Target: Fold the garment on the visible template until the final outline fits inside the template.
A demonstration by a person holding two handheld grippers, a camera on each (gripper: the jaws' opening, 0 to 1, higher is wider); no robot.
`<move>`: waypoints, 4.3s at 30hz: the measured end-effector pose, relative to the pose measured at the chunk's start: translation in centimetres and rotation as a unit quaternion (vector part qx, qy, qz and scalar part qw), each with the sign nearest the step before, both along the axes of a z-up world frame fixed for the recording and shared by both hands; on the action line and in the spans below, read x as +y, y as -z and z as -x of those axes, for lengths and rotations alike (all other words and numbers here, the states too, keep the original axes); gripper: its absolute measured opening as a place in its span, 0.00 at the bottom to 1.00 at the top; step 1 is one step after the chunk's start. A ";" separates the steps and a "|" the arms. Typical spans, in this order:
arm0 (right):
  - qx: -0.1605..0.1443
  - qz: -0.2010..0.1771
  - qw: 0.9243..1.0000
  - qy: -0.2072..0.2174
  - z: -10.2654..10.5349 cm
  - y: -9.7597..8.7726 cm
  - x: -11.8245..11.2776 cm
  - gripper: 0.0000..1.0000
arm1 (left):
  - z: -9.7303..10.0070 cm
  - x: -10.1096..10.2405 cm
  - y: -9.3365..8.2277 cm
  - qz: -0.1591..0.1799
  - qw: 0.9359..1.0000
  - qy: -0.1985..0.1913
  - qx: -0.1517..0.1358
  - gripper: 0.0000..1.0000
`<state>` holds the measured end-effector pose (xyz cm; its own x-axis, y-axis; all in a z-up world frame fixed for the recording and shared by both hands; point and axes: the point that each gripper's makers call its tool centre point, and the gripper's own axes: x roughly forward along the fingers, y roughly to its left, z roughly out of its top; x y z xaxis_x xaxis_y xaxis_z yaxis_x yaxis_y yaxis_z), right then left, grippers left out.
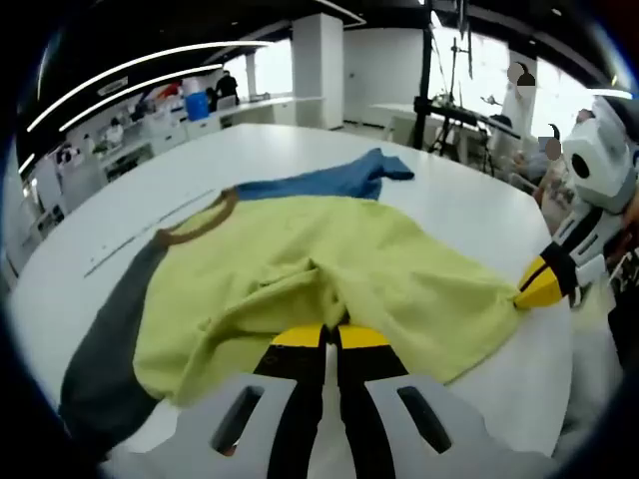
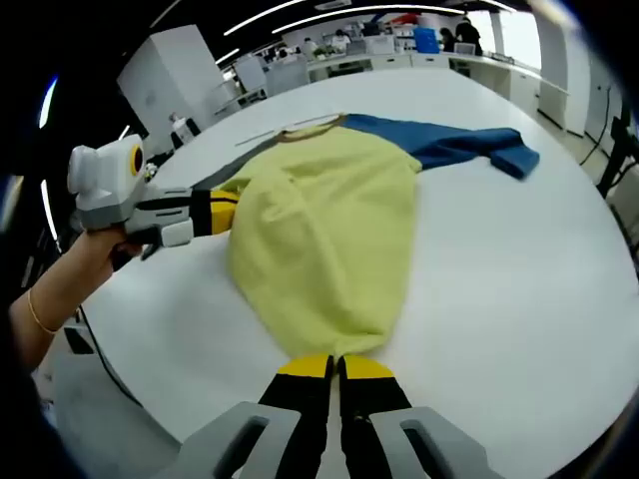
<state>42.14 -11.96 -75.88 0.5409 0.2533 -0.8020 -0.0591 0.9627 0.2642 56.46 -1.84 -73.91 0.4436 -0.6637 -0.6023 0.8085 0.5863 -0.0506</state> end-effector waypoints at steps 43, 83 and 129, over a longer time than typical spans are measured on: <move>0.000 0.037 0.997 -0.061 3.1 -1.6 -6.4 0.00 | 9.7 13.7 -4.1 0.003 0.986 -0.163 0.039 0.00; 0.057 0.073 0.992 -0.082 6.1 0.8 -8.6 0.00 | 18.5 17.2 2.7 -0.051 0.952 -0.234 0.189 0.00; -0.169 -0.001 0.985 0.025 -5.8 -3.8 -14.2 0.77 | 13.3 14.1 -3.4 0.039 0.986 -0.163 0.006 0.99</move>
